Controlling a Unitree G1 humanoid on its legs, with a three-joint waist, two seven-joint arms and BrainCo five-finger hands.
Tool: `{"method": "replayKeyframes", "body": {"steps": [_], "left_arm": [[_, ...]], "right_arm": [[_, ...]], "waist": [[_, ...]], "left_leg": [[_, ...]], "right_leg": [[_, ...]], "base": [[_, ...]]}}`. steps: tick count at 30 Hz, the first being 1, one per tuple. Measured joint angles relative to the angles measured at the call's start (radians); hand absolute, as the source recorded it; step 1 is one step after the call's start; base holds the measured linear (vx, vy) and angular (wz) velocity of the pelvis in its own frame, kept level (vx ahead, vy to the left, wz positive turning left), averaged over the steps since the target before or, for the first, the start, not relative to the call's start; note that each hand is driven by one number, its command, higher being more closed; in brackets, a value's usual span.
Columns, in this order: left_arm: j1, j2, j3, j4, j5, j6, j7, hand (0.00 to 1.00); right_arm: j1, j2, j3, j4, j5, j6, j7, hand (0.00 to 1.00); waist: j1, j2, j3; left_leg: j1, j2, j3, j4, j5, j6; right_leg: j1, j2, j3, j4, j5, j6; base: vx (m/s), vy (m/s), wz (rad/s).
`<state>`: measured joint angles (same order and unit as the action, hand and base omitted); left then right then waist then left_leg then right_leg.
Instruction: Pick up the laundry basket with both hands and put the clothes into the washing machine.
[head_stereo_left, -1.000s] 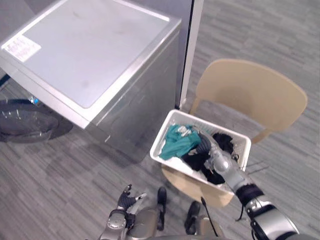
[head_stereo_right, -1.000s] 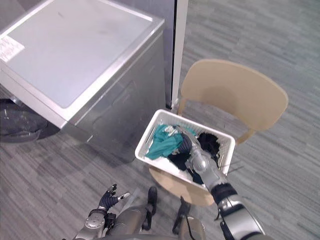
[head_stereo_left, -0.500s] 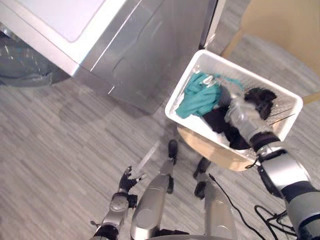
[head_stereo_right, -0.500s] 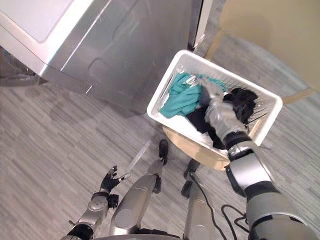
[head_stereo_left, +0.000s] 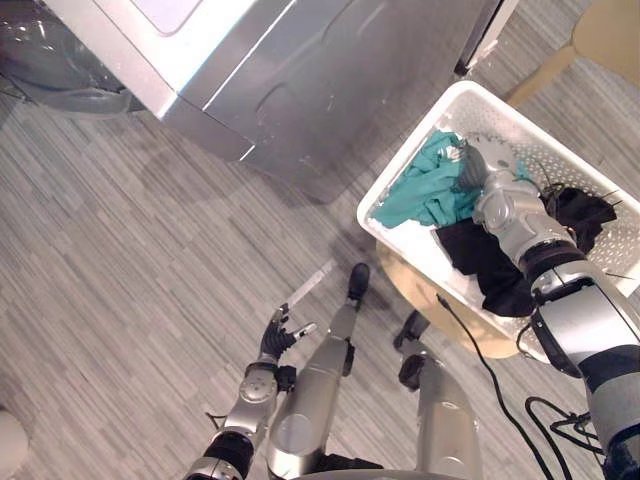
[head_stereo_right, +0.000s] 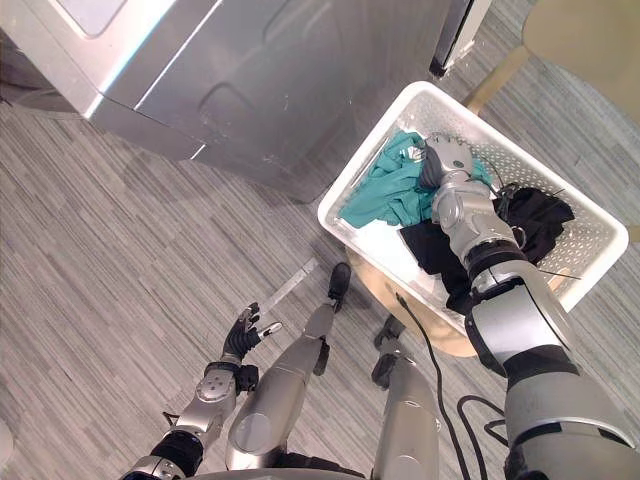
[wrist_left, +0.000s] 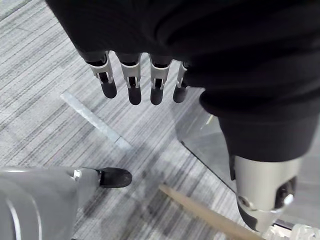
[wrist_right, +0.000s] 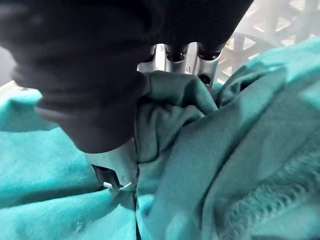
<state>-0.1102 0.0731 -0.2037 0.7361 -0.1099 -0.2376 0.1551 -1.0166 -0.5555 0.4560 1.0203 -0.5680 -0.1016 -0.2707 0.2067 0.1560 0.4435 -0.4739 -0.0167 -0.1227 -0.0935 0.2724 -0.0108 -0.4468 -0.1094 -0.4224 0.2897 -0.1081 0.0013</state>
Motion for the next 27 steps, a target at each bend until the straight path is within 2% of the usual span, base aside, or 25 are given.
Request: {"method": "replayKeyframes", "body": {"steps": [2, 4, 7, 10, 12, 14, 15, 17, 21, 24, 25, 26, 27], "left_arm": [[0.000, 0.000, 0.002, -0.002, 0.004, 0.002, 0.000, 0.00], [0.002, 0.000, 0.014, -0.019, 0.007, 0.016, 0.000, 0.00], [0.003, 0.004, 0.022, -0.019, 0.029, 0.024, 0.000, 0.00], [0.012, 0.012, 0.037, -0.019, 0.058, 0.037, -0.001, 0.00], [0.025, 0.016, 0.049, -0.013, 0.085, 0.047, -0.004, 0.00], [0.031, 0.016, 0.050, -0.013, 0.087, 0.056, -0.007, 0.00], [0.054, 0.018, 0.058, -0.009, 0.104, 0.058, -0.020, 0.00], [0.073, 0.024, 0.062, -0.005, 0.119, 0.060, -0.022, 0.00], [0.137, 0.035, 0.097, 0.001, 0.126, 0.060, -0.025, 0.00], [0.152, 0.056, 0.094, 0.000, 0.145, 0.060, -0.040, 0.00], [0.152, 0.059, 0.094, -0.002, 0.150, 0.060, -0.044, 0.00], [0.148, 0.065, 0.094, -0.003, 0.153, 0.059, -0.047, 0.00], [0.157, 0.067, 0.101, -0.039, 0.152, 0.059, -0.046, 0.00]], "right_arm": [[0.058, 0.003, -0.040, -0.091, 0.015, 0.000, 0.002, 1.00], [0.140, 0.024, -0.109, -0.248, 0.057, 0.000, 0.005, 1.00], [0.235, 0.069, -0.175, -0.390, 0.113, -0.001, 0.012, 1.00], [0.371, 0.151, -0.223, -0.561, 0.182, -0.010, 0.017, 1.00], [0.501, 0.226, -0.254, -0.660, 0.265, -0.038, 0.038, 1.00], [0.562, 0.257, -0.266, -0.695, 0.308, -0.048, 0.052, 1.00], [0.661, 0.315, -0.270, -0.756, 0.372, -0.050, 0.080, 1.00], [0.747, 0.361, -0.269, -0.822, 0.449, -0.063, 0.108, 1.00], [0.857, 0.433, -0.244, -0.964, 0.646, -0.102, 0.182, 1.00], [0.879, 0.463, -0.224, -1.025, 0.757, -0.139, 0.222, 1.00], [0.879, 0.470, -0.223, -1.027, 0.779, -0.142, 0.229, 1.00], [0.887, 0.472, -0.222, -1.030, 0.811, -0.149, 0.235, 1.00], [0.907, 0.479, -0.219, -1.033, 0.852, -0.155, 0.244, 1.00]], "waist": [[-0.006, -0.001, 0.000], [-0.034, -0.004, -0.002], [-0.055, -0.013, -0.008], [-0.079, -0.048, -0.032], [-0.090, -0.084, -0.083], [-0.096, -0.097, -0.110], [-0.119, -0.113, -0.155], [-0.136, -0.128, -0.191], [-0.138, -0.141, -0.246], [-0.139, -0.145, -0.257], [-0.138, -0.144, -0.256], [-0.143, -0.145, -0.257], [-0.142, -0.146, -0.258]], "left_leg": [[0.012, 0.002, 0.000, -0.001, 0.000, 0.000], [0.022, 0.005, 0.006, -0.002, -0.001, 0.000], [0.051, 0.009, 0.033, -0.002, -0.004, -0.004], [0.098, 0.014, 0.062, -0.002, -0.012, -0.010], [0.137, 0.023, 0.086, -0.001, -0.028, -0.009], [0.157, 0.025, 0.096, -0.001, -0.028, -0.009], [0.197, 0.027, 0.099, -0.001, -0.036, -0.020], [0.235, 0.031, 0.114, -0.002, -0.050, -0.034], [0.312, 0.061, 0.214, -0.006, -0.097, -0.022], [0.313, 0.083, 0.252, -0.008, -0.103, -0.016], [0.312, 0.087, 0.253, -0.008, -0.104, -0.015], [0.311, 0.088, 0.253, -0.007, -0.100, -0.010], [0.314, 0.085, 0.242, 0.000, -0.074, 0.024]], "right_leg": [[0.010, 0.001, 0.002, 0.003, -0.002, -0.001], [0.015, 0.003, 0.010, 0.003, -0.001, -0.001], [0.037, 0.006, 0.031, -0.002, 0.005, 0.003], [0.076, 0.015, 0.067, -0.020, 0.014, 0.007], [0.111, 0.027, 0.090, -0.046, 0.025, 0.005], [0.136, 0.030, 0.095, -0.059, 0.031, 0.006], [0.186, 0.036, 0.102, -0.090, 0.039, 0.010], [0.221, 0.043, 0.126, -0.109, 0.043, 0.014], [0.279, 0.080, 0.226, -0.174, 0.082, 0.024], [0.272, 0.095, 0.254, -0.192, 0.109, 0.026], [0.253, 0.093, 0.256, -0.149, 0.098, 0.025], [0.212, 0.075, 0.267, -0.008, 0.047, 0.012], [0.186, 0.031, 0.286, 0.203, -0.052, 0.026]], "base": [[-0.05, -0.074, -0.01], [-0.07, -0.051, -0.09], [-0.03, -0.032, -0.21], [-0.01, -0.051, -0.33], [0.00, -0.058, -0.31], [0.04, -0.051, -0.17], [0.05, -0.043, -0.17], [0.01, -0.024, -0.32], [-0.06, 0.001, -0.70], [-0.09, 0.000, -0.60], [-0.10, -0.052, -0.17], [-0.08, -0.101, 0.27], [-0.07, -0.167, 0.57]]}}
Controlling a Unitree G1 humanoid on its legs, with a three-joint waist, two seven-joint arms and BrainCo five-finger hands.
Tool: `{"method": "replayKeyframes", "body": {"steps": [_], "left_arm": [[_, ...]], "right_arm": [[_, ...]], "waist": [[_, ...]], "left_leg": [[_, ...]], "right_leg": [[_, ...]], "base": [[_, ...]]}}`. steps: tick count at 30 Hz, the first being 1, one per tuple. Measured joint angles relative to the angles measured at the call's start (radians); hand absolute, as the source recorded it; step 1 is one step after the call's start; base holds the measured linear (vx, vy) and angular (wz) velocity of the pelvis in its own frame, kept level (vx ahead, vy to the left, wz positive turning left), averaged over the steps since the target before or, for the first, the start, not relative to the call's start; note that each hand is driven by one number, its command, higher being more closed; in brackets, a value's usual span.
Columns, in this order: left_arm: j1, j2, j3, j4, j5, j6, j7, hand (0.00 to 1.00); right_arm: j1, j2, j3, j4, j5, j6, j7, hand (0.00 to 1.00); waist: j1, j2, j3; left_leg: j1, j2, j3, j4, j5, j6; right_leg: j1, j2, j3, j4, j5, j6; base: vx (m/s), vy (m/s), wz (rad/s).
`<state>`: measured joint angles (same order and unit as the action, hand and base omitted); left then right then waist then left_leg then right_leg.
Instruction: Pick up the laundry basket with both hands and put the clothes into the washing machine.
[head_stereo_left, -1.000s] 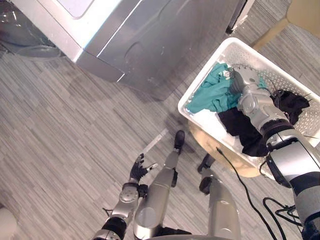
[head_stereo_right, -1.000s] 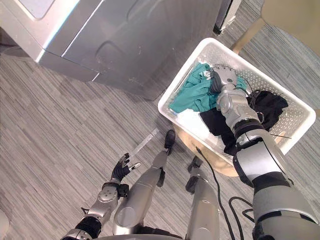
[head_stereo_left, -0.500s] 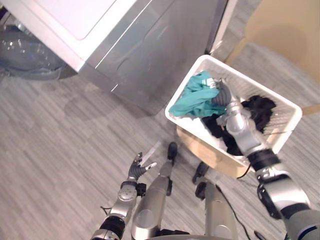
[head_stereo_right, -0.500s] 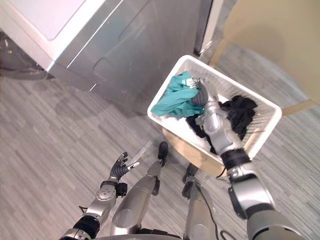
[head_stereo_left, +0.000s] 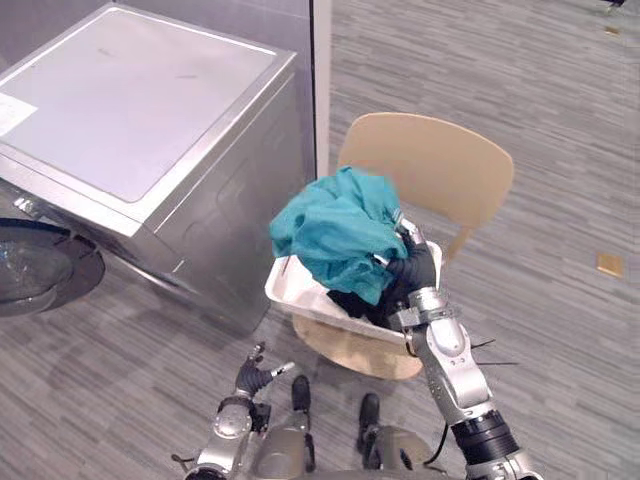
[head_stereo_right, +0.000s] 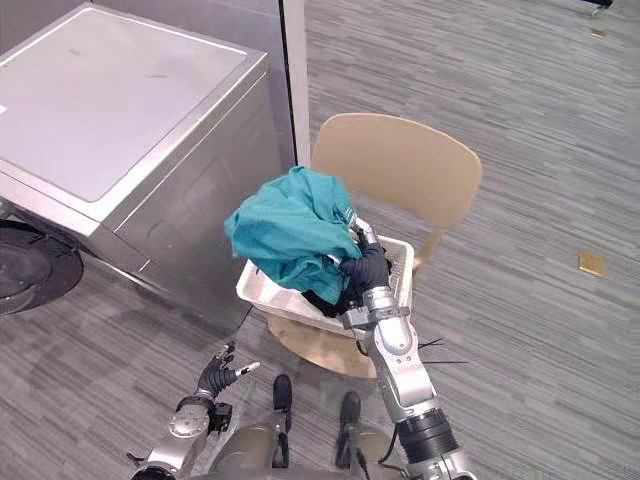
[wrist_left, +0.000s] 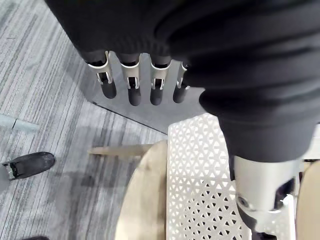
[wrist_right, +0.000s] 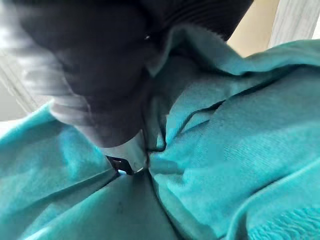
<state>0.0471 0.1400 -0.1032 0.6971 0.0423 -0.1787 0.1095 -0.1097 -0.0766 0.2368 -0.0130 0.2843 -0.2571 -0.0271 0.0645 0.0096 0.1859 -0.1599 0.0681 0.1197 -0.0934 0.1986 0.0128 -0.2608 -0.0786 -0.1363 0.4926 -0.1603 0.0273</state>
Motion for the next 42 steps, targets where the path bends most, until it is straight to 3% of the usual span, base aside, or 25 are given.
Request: {"method": "replayKeyframes", "body": {"steps": [2, 4, 5, 6, 7, 8, 9, 12, 15, 18, 20, 21, 25, 29, 30, 35, 36, 42], "left_arm": [[0.013, 0.000, 0.017, -0.051, -0.002, -0.003, 0.002, 0.00], [0.049, -0.007, 0.036, -0.167, -0.013, -0.007, 0.008, 0.00], [0.070, -0.005, 0.044, -0.226, -0.018, -0.016, 0.012, 0.00], [0.106, -0.027, 0.051, -0.295, -0.042, -0.031, 0.026, 0.00], [0.131, -0.060, 0.047, -0.325, -0.050, -0.030, 0.026, 0.00], [0.147, -0.071, 0.039, -0.344, -0.052, -0.030, 0.025, 0.00], [0.180, -0.086, 0.005, -0.389, -0.065, -0.028, 0.022, 0.00], [0.191, -0.093, -0.025, -0.461, -0.081, -0.034, 0.009, 0.00], [0.185, -0.085, -0.024, -0.594, -0.081, -0.076, 0.000, 0.00], [0.100, -0.067, -0.071, -0.626, -0.077, -0.124, 0.004, 0.00], [0.051, -0.051, -0.121, -0.627, -0.054, -0.134, 0.002, 0.00], [0.015, -0.031, -0.153, -0.625, -0.033, -0.135, 0.003, 0.00], [-0.030, 0.039, -0.215, -0.625, 0.015, -0.137, 0.009, 0.00], [-0.082, 0.041, -0.246, -0.611, 0.044, -0.136, 0.040, 0.00], [-0.096, 0.041, -0.250, -0.608, 0.051, -0.132, 0.051, 1.00], [-0.127, 0.042, -0.260, -0.600, 0.070, -0.112, 0.106, 1.00], [-0.135, 0.042, -0.262, -0.587, 0.073, -0.111, 0.115, 1.00], [-0.136, 0.062, -0.287, -0.569, 0.077, -0.107, 0.135, 1.00]], "right_arm": [[0.012, 0.002, 0.004, 0.000, 0.020, -0.001, 0.010, 1.00], [0.014, 0.002, 0.028, -0.003, 0.020, -0.005, 0.015, 1.00], [0.007, 0.003, 0.040, -0.003, 0.019, -0.007, 0.015, 1.00], [-0.010, -0.019, 0.056, -0.003, 0.019, -0.008, 0.014, 1.00], [-0.009, -0.041, 0.056, -0.002, 0.018, -0.008, 0.012, 1.00], [-0.008, -0.054, 0.055, 0.002, 0.017, -0.008, 0.009, 1.00], [-0.008, -0.084, 0.053, 0.013, 0.007, -0.007, 0.007, 1.00], [-0.072, -0.104, 0.036, 0.063, -0.021, -0.009, 0.009, 1.00], [-0.121, -0.122, 0.040, 0.079, -0.024, -0.009, 0.012, 1.00], [-0.123, -0.130, 0.040, 0.087, -0.030, -0.008, 0.017, 1.00], [-0.126, -0.130, 0.041, 0.087, -0.030, -0.008, 0.032, 1.00], [-0.127, -0.123, 0.041, 0.092, -0.030, -0.008, 0.033, 1.00], [-0.136, -0.102, 0.107, 0.108, -0.029, -0.006, 0.066, 1.00], [-0.154, -0.076, 0.182, 0.108, -0.013, -0.005, 0.090, 1.00], [-0.159, -0.076, 0.199, 0.108, 0.013, -0.005, 0.094, 1.00], [-0.162, -0.075, 0.255, 0.118, 0.111, -0.006, 0.097, 1.00], [-0.162, -0.076, 0.262, 0.128, 0.138, -0.006, 0.097, 0.00], [-0.164, -0.126, 0.315, 0.149, 0.204, -0.004, 0.100, 0.00]], "waist": [[0.002, -0.001, 0.000], [0.007, -0.006, -0.004], [0.012, -0.003, -0.006], [0.044, 0.024, -0.007], [0.046, 0.072, -0.005], [0.047, 0.086, -0.002], [0.043, 0.098, -0.001], [0.031, 0.059, 0.008], [0.029, 0.067, 0.000], [0.015, 0.076, -0.007], [-0.007, 0.099, -0.023], [-0.017, 0.093, -0.033], [-0.020, 0.051, -0.059], [-0.020, 0.048, -0.084], [-0.020, 0.048, -0.090], [-0.024, 0.048, -0.108], [-0.023, 0.047, -0.113], [-0.024, 0.040, -0.130]], "left_leg": [[-0.020, -0.002, -0.043, 0.035, 0.004, -0.004], [-0.085, -0.005, -0.114, 0.098, 0.023, -0.030], [-0.125, 0.002, -0.141, 0.114, 0.036, -0.048], [-0.177, 0.033, -0.168, 0.113, 0.066, -0.072], [-0.202, 0.066, -0.213, 0.108, 0.068, -0.061], [-0.207, 0.076, -0.225, 0.099, 0.053, -0.063], [-0.194, 0.087, -0.207, 0.051, -0.070, -0.055], [-0.189, 0.036, -0.098, 0.110, -0.102, -0.057], [-0.126, 0.021, -0.038, 0.310, -0.122, -0.043], [0.024, 0.038, -0.013, 0.285, -0.229, -0.073], [0.099, 0.055, -0.006, 0.123, -0.217, -0.092], [0.113, 0.055, -0.007, 0.080, -0.211, -0.104], [0.116, 0.029, -0.009, 0.076, -0.196, -0.090], [0.117, 0.005, -0.015, 0.077, -0.181, -0.079], [0.117, 0.000, -0.018, 0.076, -0.169, -0.082], [0.123, 0.005, -0.031, 0.073, -0.167, -0.082], [0.122, 0.008, -0.034, 0.071, -0.167, -0.082], [0.122, 0.030, -0.033, 0.057, -0.160, -0.093]], "right_leg": [[0.021, -0.038, 0.041, 0.136, -0.055, 0.035], [0.105, -0.041, 0.112, 0.089, -0.103, 0.074], [0.125, -0.019, 0.112, 0.010, -0.140, 0.071], [0.134, 0.028, 0.080, -0.079, -0.182, 0.039], [0.131, 0.078, 0.046, -0.085, -0.161, 0.023], [0.130, 0.090, 0.027, -0.083, -0.155, 0.012], [0.133, 0.088, -0.032, -0.098, -0.136, -0.018], [0.130, 0.015, -0.102, -0.166, -0.075, -0.058], [0.107, -0.007, -0.131, -0.245, 0.011, -0.064], [0.121, -0.006, -0.175, -0.307, 0.064, -0.057], [0.122, 0.007, -0.211, -0.326, 0.084, -0.041], [0.117, 0.006, -0.225, -0.332, 0.095, -0.033], [0.151, -0.007, -0.224, -0.400, 0.151, -0.010], [0.192, -0.013, -0.222, -0.485, 0.208, 0.001], [0.203, -0.012, -0.223, -0.509, 0.221, 0.002], [0.236, 0.003, -0.224, -0.568, 0.259, -0.012], [0.240, 0.009, -0.224, -0.584, 0.268, -0.015], [0.241, 0.034, -0.219, -0.592, 0.283, -0.029]], "base": [[-0.05, -0.194, 0.81], [-0.11, -0.240, 0.93], [-0.27, -0.368, 0.50], [-0.30, -0.366, 0.52], [-0.28, -0.284, 0.40], [-0.29, -0.225, 0.93], [-0.23, -0.168, 0.86], [-0.28, -0.132, 0.96], [-0.23, -0.087, 0.47], [-0.16, 0.015, 0.48], [-0.10, 0.107, 0.54], [-0.11, 0.171, 0.40], [-0.06, 0.127, 0.08], [-0.04, 0.091, 0.07], [-0.03, 0.044, 0.04], [-0.05, 0.016, 0.01], [-0.06, -0.003, -0.01], [-0.06, -0.004, -0.04]]}}
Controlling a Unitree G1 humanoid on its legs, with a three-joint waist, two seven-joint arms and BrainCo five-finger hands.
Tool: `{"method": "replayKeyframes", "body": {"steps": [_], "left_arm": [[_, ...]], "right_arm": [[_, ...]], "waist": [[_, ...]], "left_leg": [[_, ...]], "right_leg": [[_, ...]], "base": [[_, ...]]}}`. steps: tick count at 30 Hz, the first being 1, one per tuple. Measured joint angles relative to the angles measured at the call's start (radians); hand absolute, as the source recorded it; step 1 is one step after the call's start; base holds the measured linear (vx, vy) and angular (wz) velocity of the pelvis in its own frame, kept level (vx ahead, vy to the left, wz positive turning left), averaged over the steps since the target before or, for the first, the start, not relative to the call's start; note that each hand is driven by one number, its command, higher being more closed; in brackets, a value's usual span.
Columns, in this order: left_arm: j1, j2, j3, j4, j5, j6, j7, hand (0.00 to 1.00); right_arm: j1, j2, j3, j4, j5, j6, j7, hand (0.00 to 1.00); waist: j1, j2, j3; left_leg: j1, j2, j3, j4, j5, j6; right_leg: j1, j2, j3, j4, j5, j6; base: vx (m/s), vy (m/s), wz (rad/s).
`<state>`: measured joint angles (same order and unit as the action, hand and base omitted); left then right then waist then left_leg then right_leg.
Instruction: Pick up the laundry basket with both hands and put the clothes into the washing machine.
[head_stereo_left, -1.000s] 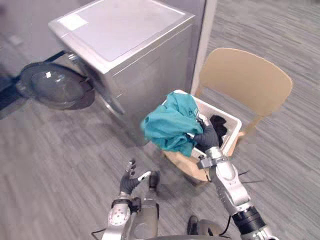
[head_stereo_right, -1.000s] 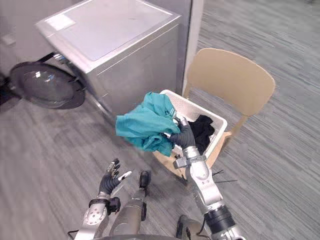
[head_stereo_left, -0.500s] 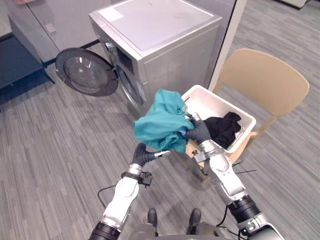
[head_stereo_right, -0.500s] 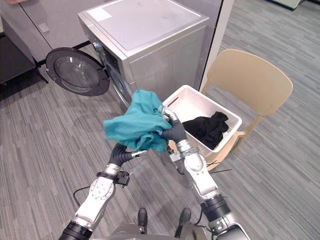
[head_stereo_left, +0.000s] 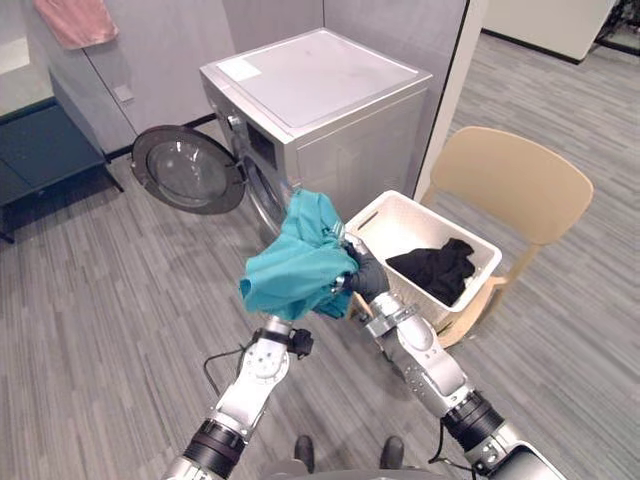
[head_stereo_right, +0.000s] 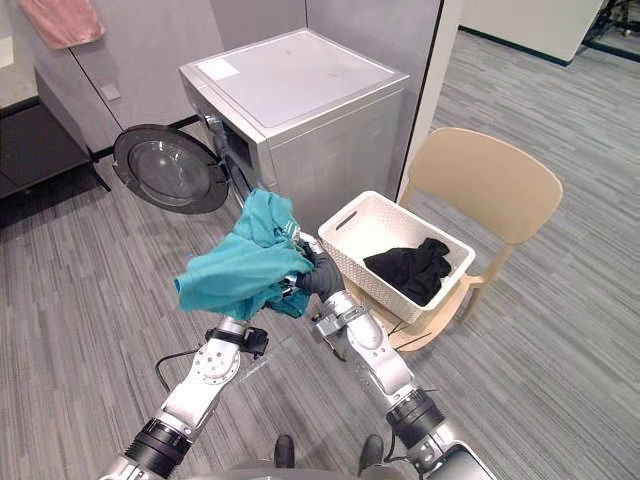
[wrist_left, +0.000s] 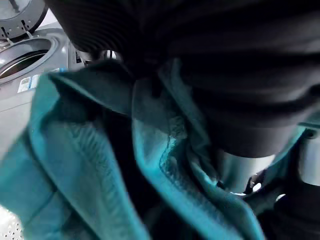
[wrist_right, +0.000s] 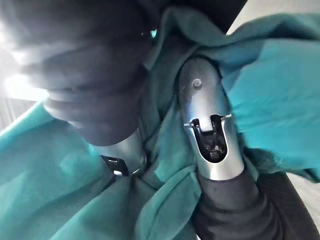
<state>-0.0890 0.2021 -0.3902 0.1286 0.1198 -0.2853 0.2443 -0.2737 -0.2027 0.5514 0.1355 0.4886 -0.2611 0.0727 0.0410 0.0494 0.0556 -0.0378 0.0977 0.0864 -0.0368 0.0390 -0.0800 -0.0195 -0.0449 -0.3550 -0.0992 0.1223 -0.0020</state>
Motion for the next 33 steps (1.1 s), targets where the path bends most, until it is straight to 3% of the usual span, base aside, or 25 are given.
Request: {"method": "replayKeyframes", "body": {"steps": [6, 9, 12, 16, 20, 22, 23, 25, 26, 27, 28, 31, 32, 33], "left_arm": [[0.012, 0.000, 0.003, 0.000, 0.001, 0.003, -0.004, 1.00], [0.071, -0.013, 0.037, -0.001, -0.002, -0.004, -0.009, 1.00], [0.152, -0.051, 0.194, 0.001, -0.036, -0.006, -0.004, 1.00], [0.182, -0.038, 0.279, 0.098, -0.078, -0.010, -0.004, 1.00], [0.228, -0.040, 0.302, 0.261, -0.128, -0.006, -0.029, 1.00], [0.246, -0.045, 0.318, 0.311, -0.127, -0.004, -0.032, 1.00], [0.246, -0.053, 0.324, 0.352, -0.127, -0.001, -0.039, 1.00], [0.247, -0.080, 0.340, 0.391, -0.125, 0.004, -0.049, 1.00], [0.264, -0.097, 0.359, 0.405, -0.125, 0.005, -0.049, 1.00], [0.271, -0.099, 0.375, 0.429, -0.122, 0.007, -0.050, 1.00], [0.277, -0.099, 0.388, 0.438, -0.118, 0.009, -0.050, 1.00], [0.306, -0.101, 0.419, 0.495, -0.108, 0.030, -0.057, 1.00], [0.314, -0.105, 0.419, 0.505, -0.108, 0.044, -0.072, 1.00], [0.321, -0.108, 0.419, 0.505, -0.108, 0.045, -0.073, 1.00]], "right_arm": [[0.008, -0.028, -0.004, -0.005, -0.071, -0.005, 0.012, 0.00], [0.075, -0.045, -0.048, -0.046, -0.244, -0.001, 0.011, 0.00], [0.201, -0.070, -0.084, -0.111, -0.433, -0.004, 0.019, 0.00], [0.302, -0.101, -0.130, -0.112, -0.515, -0.004, 0.012, 0.00], [0.380, -0.122, -0.235, -0.081, -0.671, -0.010, -0.034, 0.00], [0.404, -0.121, -0.256, -0.004, -0.715, -0.015, -0.050, 0.00], [0.406, -0.117, -0.270, 0.092, -0.742, -0.014, -0.053, 0.00], [0.406, -0.118, -0.281, 0.207, -0.780, -0.003, -0.058, 0.00], [0.395, -0.109, -0.291, 0.285, -0.797, 0.003, -0.070, 0.00], [0.385, -0.074, -0.312, 0.346, -0.812, 0.008, -0.075, 0.00], [0.378, -0.054, -0.323, 0.378, -0.815, 0.011, -0.078, 0.00], [0.353, 0.033, -0.357, 0.485, -0.815, 0.028, -0.094, 0.00], [0.352, 0.041, -0.367, 0.525, -0.815, 0.041, -0.096, 0.00], [0.352, 0.040, -0.372, 0.534, -0.815, 0.048, -0.097, 0.00]], "waist": [[0.000, -0.012, -0.010], [0.002, -0.017, -0.013], [0.005, -0.023, -0.017], [0.002, -0.024, -0.016], [0.006, -0.025, -0.009], [0.001, -0.029, -0.006], [0.000, -0.026, 0.000], [0.003, -0.017, 0.004], [0.003, 0.008, 0.008], [0.006, 0.009, 0.011], [0.007, 0.002, 0.014], [0.024, -0.032, 0.038], [0.024, -0.044, 0.046], [0.024, -0.046, 0.047]], "left_leg": [[0.001, 0.014, 0.001, 0.000, 0.005, -0.007], [0.002, 0.019, 0.008, -0.001, 0.004, -0.007], [0.009, 0.022, 0.021, -0.011, 0.004, -0.007], [-0.039, 0.022, -0.009, 0.017, 0.000, -0.005], [-0.139, 0.013, -0.082, 0.056, -0.002, 0.004], [-0.160, 0.015, -0.014, 0.054, -0.022, 0.089], [-0.166, 0.029, 0.102, 0.058, -0.033, 0.119], [-0.173, 0.046, 0.257, 0.088, -0.034, 0.120], [-0.169, 0.051, 0.285, 0.099, -0.011, 0.090], [-0.168, 0.047, 0.274, 0.112, 0.001, 0.069], [-0.163, 0.036, 0.268, 0.114, -0.006, 0.072], [-0.165, -0.015, 0.240, 0.204, -0.110, 0.097], [-0.157, -0.053, 0.212, 0.247, -0.162, 0.107], [-0.155, -0.067, 0.199, 0.261, -0.180, 0.116]], "right_leg": [[0.000, 0.015, 0.004, -0.004, 0.002, -0.004], [-0.001, 0.020, 0.012, -0.004, 0.002, -0.005], [-0.003, 0.027, 0.021, -0.003, -0.005, -0.003], [-0.021, 0.026, -0.006, 0.000, -0.014, -0.005], [-0.044, 0.020, -0.124, 0.000, -0.036, -0.003], [-0.043, -0.003, -0.191, 0.004, -0.053, 0.007], [-0.044, -0.035, -0.242, 0.028, -0.072, 0.012], [-0.050, -0.072, -0.292, 0.077, -0.102, 0.032], [-0.047, -0.086, -0.327, 0.119, -0.122, 0.050], [-0.039, -0.108, -0.344, 0.145, -0.127, 0.066], [-0.035, -0.123, -0.354, 0.158, -0.133, 0.074], [-0.042, -0.245, -0.360, 0.345, -0.214, 0.134], [-0.048, -0.325, -0.335, 0.483, -0.248, 0.140], [-0.061, -0.356, -0.315, 0.551, -0.252, 0.121]], "base": [[-0.01, 0.004, -0.02], [0.00, 0.022, -0.06], [0.03, 0.022, -0.10], [0.00, 0.018, 0.22], [0.01, 0.021, 0.79], [0.06, 0.053, 1.14], [0.09, 0.103, 1.27], [0.17, 0.217, 1.13], [0.24, 0.274, 0.84], [0.21, 0.205, 0.72], [0.21, 0.166, 0.53], [0.22, 0.222, 0.42], [0.13, 0.173, 0.54], [0.19, 0.229, 0.78]]}}
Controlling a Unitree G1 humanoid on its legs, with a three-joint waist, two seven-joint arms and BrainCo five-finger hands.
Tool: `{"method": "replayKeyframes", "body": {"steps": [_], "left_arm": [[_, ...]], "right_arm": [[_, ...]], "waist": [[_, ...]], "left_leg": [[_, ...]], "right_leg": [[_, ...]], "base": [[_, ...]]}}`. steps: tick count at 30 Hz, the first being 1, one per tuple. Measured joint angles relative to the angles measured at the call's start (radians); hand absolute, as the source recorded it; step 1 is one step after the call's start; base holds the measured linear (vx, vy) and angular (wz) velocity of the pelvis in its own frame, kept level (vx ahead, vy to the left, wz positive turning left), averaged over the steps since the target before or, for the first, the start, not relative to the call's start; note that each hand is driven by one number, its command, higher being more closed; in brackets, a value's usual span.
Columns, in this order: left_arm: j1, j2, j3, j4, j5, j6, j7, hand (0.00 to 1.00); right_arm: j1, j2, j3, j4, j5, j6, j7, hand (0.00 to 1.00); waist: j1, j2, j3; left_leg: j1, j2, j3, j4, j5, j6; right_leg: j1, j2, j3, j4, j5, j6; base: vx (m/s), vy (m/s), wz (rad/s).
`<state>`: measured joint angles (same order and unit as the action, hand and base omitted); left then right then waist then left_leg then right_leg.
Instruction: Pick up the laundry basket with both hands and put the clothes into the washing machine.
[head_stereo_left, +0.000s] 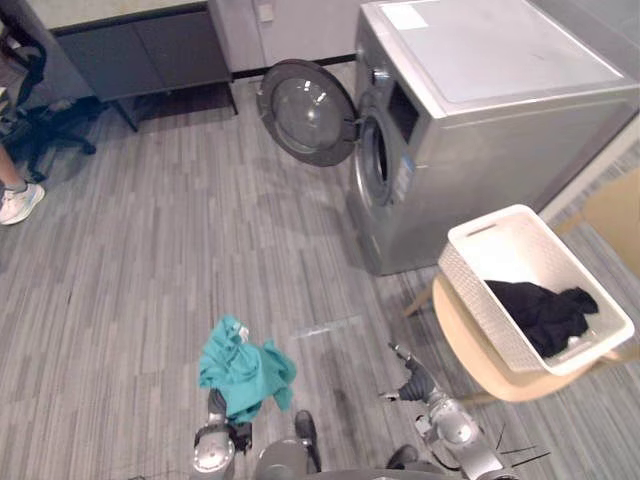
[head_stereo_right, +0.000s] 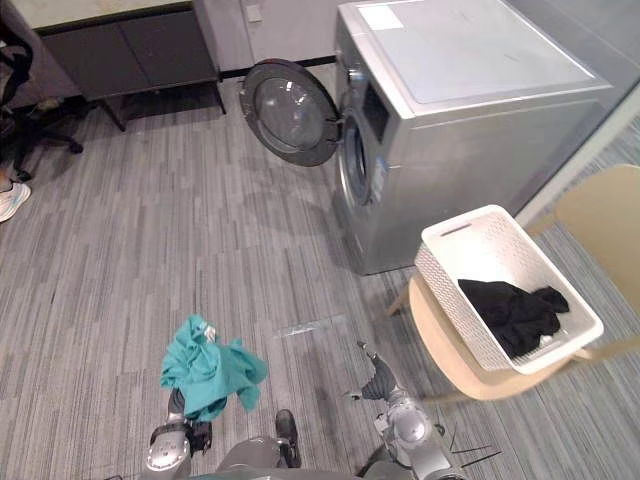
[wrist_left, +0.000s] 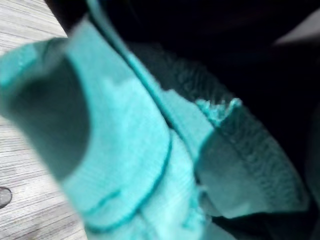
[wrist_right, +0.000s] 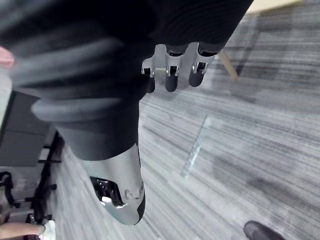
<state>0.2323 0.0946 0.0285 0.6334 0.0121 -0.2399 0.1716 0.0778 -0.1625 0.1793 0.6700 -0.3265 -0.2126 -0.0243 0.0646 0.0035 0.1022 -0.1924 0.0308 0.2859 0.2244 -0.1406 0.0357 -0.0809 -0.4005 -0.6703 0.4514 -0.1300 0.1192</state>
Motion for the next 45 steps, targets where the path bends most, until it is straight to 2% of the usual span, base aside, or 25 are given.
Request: {"method": "replayKeyframes", "body": {"steps": [1, 2, 3, 4, 6, 7, 10, 12, 13, 14, 16, 18, 20, 24, 27, 28, 30, 31, 32, 33, 34, 37, 38, 41, 45], "left_arm": [[0.009, 0.000, 0.001, -0.006, 0.000, 0.000, -0.001, 1.00], [0.006, 0.006, 0.003, -0.016, 0.000, 0.001, -0.001, 1.00], [0.005, 0.029, 0.004, -0.039, 0.000, 0.002, -0.001, 1.00], [0.001, 0.035, 0.004, -0.049, 0.000, 0.002, -0.001, 1.00], [0.003, 0.059, 0.007, -0.075, -0.001, 0.002, 0.000, 1.00], [0.002, 0.061, 0.007, -0.076, -0.001, 0.002, -0.001, 1.00], [-0.053, 0.067, 0.002, -0.087, -0.001, -0.002, -0.019, 1.00], [-0.061, 0.070, -0.018, -0.104, 0.000, -0.006, -0.022, 1.00], [-0.033, 0.071, -0.029, -0.121, 0.001, -0.009, -0.037, 1.00], [-0.032, 0.069, -0.034, -0.123, 0.001, -0.009, -0.040, 1.00], [0.003, 0.041, -0.035, -0.123, 0.001, -0.003, -0.045, 1.00], [0.011, 0.026, -0.036, -0.122, 0.000, -0.002, -0.059, 1.00], [-0.018, 0.025, -0.061, -0.121, 0.001, -0.001, -0.081, 1.00], [-0.067, 0.021, -0.085, -0.123, 0.001, -0.005, -0.091, 1.00], [-0.073, 0.015, -0.078, -0.119, 0.002, -0.005, -0.100, 1.00], [-0.075, 0.005, -0.078, -0.108, 0.002, -0.004, -0.100, 1.00], [-0.065, -0.020, -0.081, -0.077, 0.003, -0.003, -0.101, 1.00], [-0.062, -0.016, -0.082, -0.067, 0.004, -0.001, -0.102, 1.00], [-0.055, 0.004, -0.092, -0.061, 0.016, 0.003, -0.102, 1.00], [-0.058, 0.020, -0.093, -0.061, 0.028, 0.007, -0.102, 1.00], [-0.058, 0.026, -0.093, -0.064, 0.029, 0.009, -0.102, 1.00], [-0.052, 0.041, -0.094, -0.076, 0.029, 0.015, -0.101, 1.00], [-0.052, 0.043, -0.094, -0.092, 0.029, 0.016, -0.101, 1.00], [-0.054, 0.062, -0.087, -0.122, 0.029, 0.017, -0.102, 1.00], [-0.085, 0.071, -0.084, -0.123, 0.029, 0.020, -0.105, 1.00]], "right_arm": [[-0.002, -0.002, -0.017, 0.015, 0.000, 0.009, -0.008, 0.00], [-0.005, 0.000, -0.027, 0.018, 0.000, 0.021, -0.023, 0.00], [-0.011, 0.003, -0.027, 0.027, 0.000, 0.025, -0.032, 0.00], [-0.014, 0.002, -0.027, 0.027, 0.000, 0.025, -0.035, 0.00], [-0.026, 0.000, -0.030, 0.025, 0.002, 0.025, -0.038, 0.00], [-0.027, 0.000, -0.033, 0.024, 0.002, 0.025, -0.038, 0.00], [-0.042, -0.009, -0.066, 0.011, 0.005, 0.025, -0.039, 0.00], [-0.025, -0.006, -0.065, 0.008, 0.024, 0.026, -0.036, 0.00], [-0.002, -0.005, -0.067, -0.004, 0.033, 0.027, -0.032, 0.00], [0.006, -0.007, -0.068, -0.007, 0.037, 0.027, -0.030, 0.00], [-0.016, -0.012, -0.068, -0.023, 0.041, 0.027, -0.022, 0.00], [-0.026, -0.009, -0.065, -0.033, 0.045, 0.026, -0.023, 0.00], [-0.026, 0.011, -0.070, -0.034, 0.069, 0.026, -0.027, 0.00], [-0.033, 0.006, -0.110, -0.039, 0.081, 0.026, -0.038, 0.00], [-0.049, 0.018, -0.135, -0.037, 0.080, 0.026, -0.041, 0.00], [-0.050, 0.015, -0.135, -0.034, 0.079, 0.025, -0.044, 0.00], [-0.034, 0.006, -0.133, -0.030, 0.077, 0.026, -0.049, 0.00], [-0.027, 0.010, -0.132, -0.027, 0.077, 0.027, -0.052, 0.00], [-0.007, 0.048, -0.124, -0.028, 0.076, 0.026, -0.059, 0.00], [0.004, 0.065, -0.116, -0.028, 0.076, 0.025, -0.059, 0.00], [0.004, 0.069, -0.110, -0.027, 0.077, 0.027, -0.059, 0.00], [-0.011, 0.078, -0.082, -0.027, 0.078, 0.026, -0.057, 0.00], [-0.026, 0.080, -0.077, -0.026, 0.079, 0.026, -0.052, 0.00], [-0.065, 0.086, -0.061, -0.017, 0.079, 0.026, -0.038, 0.00], [-0.057, 0.079, -0.066, 0.000, 0.068, 0.036, -0.039, 0.00]], "waist": [[-0.001, -0.005, 0.004], [-0.005, -0.007, 0.019], [-0.027, 0.004, 0.037], [-0.032, -0.003, 0.043], [-0.049, -0.002, 0.066], [-0.051, -0.002, 0.066], [-0.061, 0.008, 0.103], [-0.091, -0.008, 0.107], [-0.114, -0.016, 0.094], [-0.114, -0.012, 0.095], [-0.097, 0.040, 0.096], [-0.077, 0.055, 0.099], [-0.065, 0.021, 0.119], [-0.050, 0.005, 0.124], [-0.044, 0.006, 0.130], [-0.044, 0.024, 0.129], [-0.045, 0.075, 0.117], [-0.044, 0.070, 0.117], [-0.045, 0.012, 0.094], [-0.048, -0.030, 0.078], [-0.047, -0.036, 0.078], [-0.048, -0.028, 0.089], [-0.046, -0.029, 0.088], [-0.049, -0.019, 0.086], [-0.066, -0.029, 0.087]], "left_leg": [[0.012, -0.031, -0.036, 0.027, -0.027, 0.022], [0.028, -0.046, -0.069, 0.043, -0.044, 0.035], [0.039, -0.050, -0.132, 0.066, -0.067, 0.051], [0.058, -0.050, -0.157, 0.063, -0.071, 0.054], [0.135, -0.063, -0.212, 0.009, -0.072, 0.054], [0.144, -0.066, -0.217, 0.000, -0.072, 0.054], [0.236, -0.072, -0.282, -0.053, -0.081, 0.030], [0.311, -0.075, -0.315, -0.053, -0.131, -0.047], [0.332, -0.073, -0.321, -0.006, -0.151, -0.072], [0.319, -0.067, -0.318, 0.049, -0.150, -0.073], [0.156, 0.042, -0.253, 0.461, -0.071, -0.185], [0.063, 0.126, -0.212, 0.701, -0.023, -0.170], [-0.016, 0.139, -0.178, 0.811, -0.069, -0.107], [-0.129, 0.086, -0.200, 0.537, -0.103, -0.084], [-0.143, 0.016, -0.436, 0.165, -0.057, -0.149], [-0.144, 0.023, -0.508, 0.096, -0.037, -0.177], [-0.137, 0.067, -0.552, 0.096, 0.014, -0.178], [-0.137, 0.072, -0.520, 0.146, 0.096, -0.159], [-0.130, 0.040, -0.424, 0.168, 0.039, -0.131], [-0.110, 0.029, -0.357, 0.158, 0.020, -0.104], [-0.095, 0.029, -0.324, 0.156, 0.010, -0.096], [0.019, 0.048, -0.121, 0.120, -0.024, -0.052], [0.066, 0.068, -0.030, 0.106, -0.044, -0.045], [0.112, 0.103, 0.124, 0.067, -0.067, -0.055], [0.146, 0.111, 0.181, 0.089, -0.072, -0.063]], "right_leg": [[-0.057, -0.059, 0.087, 0.166, 0.023, -0.084], [-0.114, -0.073, 0.198, 0.289, 0.074, -0.133], [-0.169, -0.014, 0.337, 0.391, -0.012, -0.072], [-0.188, 0.031, 0.375, 0.410, -0.063, -0.058], [-0.260, 0.115, 0.391, 0.353, -0.124, -0.065], [-0.272, 0.122, 0.388, 0.337, -0.125, -0.065], [-0.360, 0.201, 0.370, 0.003, -0.043, -0.043], [-0.361, 0.223, 0.397, -0.170, 0.076, -0.076], [-0.360, 0.215, 0.412, -0.097, 0.146, -0.129], [-0.361, 0.217, 0.407, -0.068, 0.154, -0.135], [-0.294, 0.299, 0.395, -0.065, 0.086, -0.179], [-0.218, 0.369, 0.410, -0.115, 0.071, -0.217], [-0.065, 0.404, 0.450, -0.203, 0.053, -0.240], [0.061, 0.403, 0.536, -0.312, 0.052, -0.238], [0.109, 0.402, 0.640, -0.318, 0.011, -0.180], [0.118, 0.414, 0.676, -0.310, -0.011, -0.166], [0.111, 0.452, 0.769, -0.233, -0.087, -0.120], [0.102, 0.447, 0.814, -0.183, -0.128, -0.100], [0.055, 0.385, 0.839, -0.120, -0.171, -0.064], [0.021, 0.346, 0.832, -0.072, -0.173, -0.050], [0.006, 0.333, 0.820, -0.046, -0.167, -0.044], [-0.056, 0.224, 0.588, 0.062, -0.130, -0.061], [-0.068, 0.186, 0.429, 0.070, -0.121, -0.086], [-0.107, 0.164, 0.135, 0.044, -0.121, -0.088], [-0.091, 0.177, 0.045, -0.015, -0.110, -0.132]], "base": [[0.27, 0.187, 0.80], [0.40, 0.244, 1.23], [0.43, 0.182, 1.18], [0.34, 0.108, 1.15], [0.33, 0.062, 0.83], [0.44, 0.037, 0.70], [0.45, -0.027, 0.80], [0.61, -0.192, 1.58], [0.72, -0.296, 1.54], [0.66, -0.320, 0.73], [0.64, -0.274, -0.21], [0.48, -0.156, -0.67], [0.57, -0.143, -0.63], [0.48, -0.041, -0.63], [0.38, 0.159, -1.11], [0.26, 0.225, -1.20], [0.34, 0.420, -1.51], [0.36, 0.513, -1.61], [0.35, 0.441, -1.62], [0.25, 0.307, -1.47], [0.21, 0.266, -1.59], [0.16, 0.251, -1.82], [0.13, 0.175, -1.57], [0.13, 0.113, -1.77], [0.23, -0.056, -0.97]]}}
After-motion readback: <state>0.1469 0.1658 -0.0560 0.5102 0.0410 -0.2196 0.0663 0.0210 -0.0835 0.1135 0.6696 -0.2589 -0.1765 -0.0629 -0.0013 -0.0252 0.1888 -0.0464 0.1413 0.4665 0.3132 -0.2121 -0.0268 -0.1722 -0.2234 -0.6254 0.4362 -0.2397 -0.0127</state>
